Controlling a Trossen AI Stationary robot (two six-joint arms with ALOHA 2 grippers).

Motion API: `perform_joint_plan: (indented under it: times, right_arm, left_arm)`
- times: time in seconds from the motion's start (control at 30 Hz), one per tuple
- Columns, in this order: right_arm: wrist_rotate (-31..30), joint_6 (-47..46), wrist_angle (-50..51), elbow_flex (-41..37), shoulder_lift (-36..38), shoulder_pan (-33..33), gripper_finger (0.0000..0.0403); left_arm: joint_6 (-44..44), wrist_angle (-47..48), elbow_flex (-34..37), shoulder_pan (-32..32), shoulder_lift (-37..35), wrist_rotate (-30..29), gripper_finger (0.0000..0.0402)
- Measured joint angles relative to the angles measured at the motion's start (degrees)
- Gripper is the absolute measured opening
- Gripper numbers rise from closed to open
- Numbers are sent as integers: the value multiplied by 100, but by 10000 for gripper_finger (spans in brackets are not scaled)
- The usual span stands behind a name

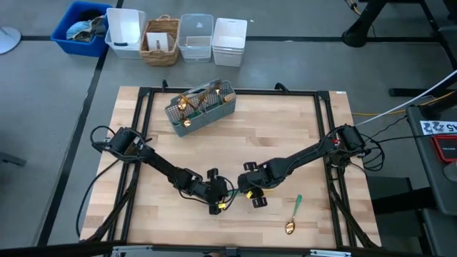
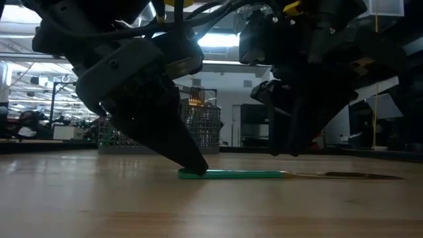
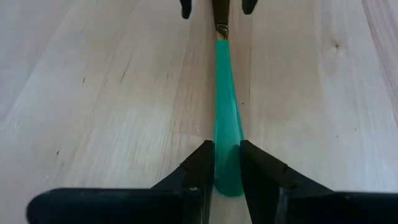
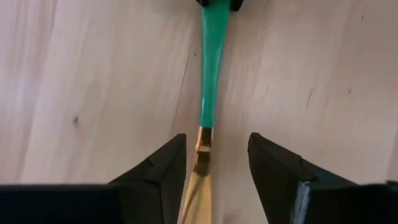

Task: Sort silverware
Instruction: Put the knife into the middle left section of the silverware holder

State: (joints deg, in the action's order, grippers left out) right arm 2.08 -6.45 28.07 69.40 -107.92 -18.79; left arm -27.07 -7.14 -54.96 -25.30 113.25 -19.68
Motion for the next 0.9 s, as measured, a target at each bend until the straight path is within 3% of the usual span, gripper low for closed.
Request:
perform_joint_plan:
  times: [0.67, 0.9]
  right_arm:
    - [328, -229, -540, -156, -444, 0, 172]
    - [338, -588, -546, -157, -463, 5, 127]
  left_arm:
    - [313, 7, 4, -257, 2, -530, 62]
    - [379, 26, 7, -269, 4, -759, 62]
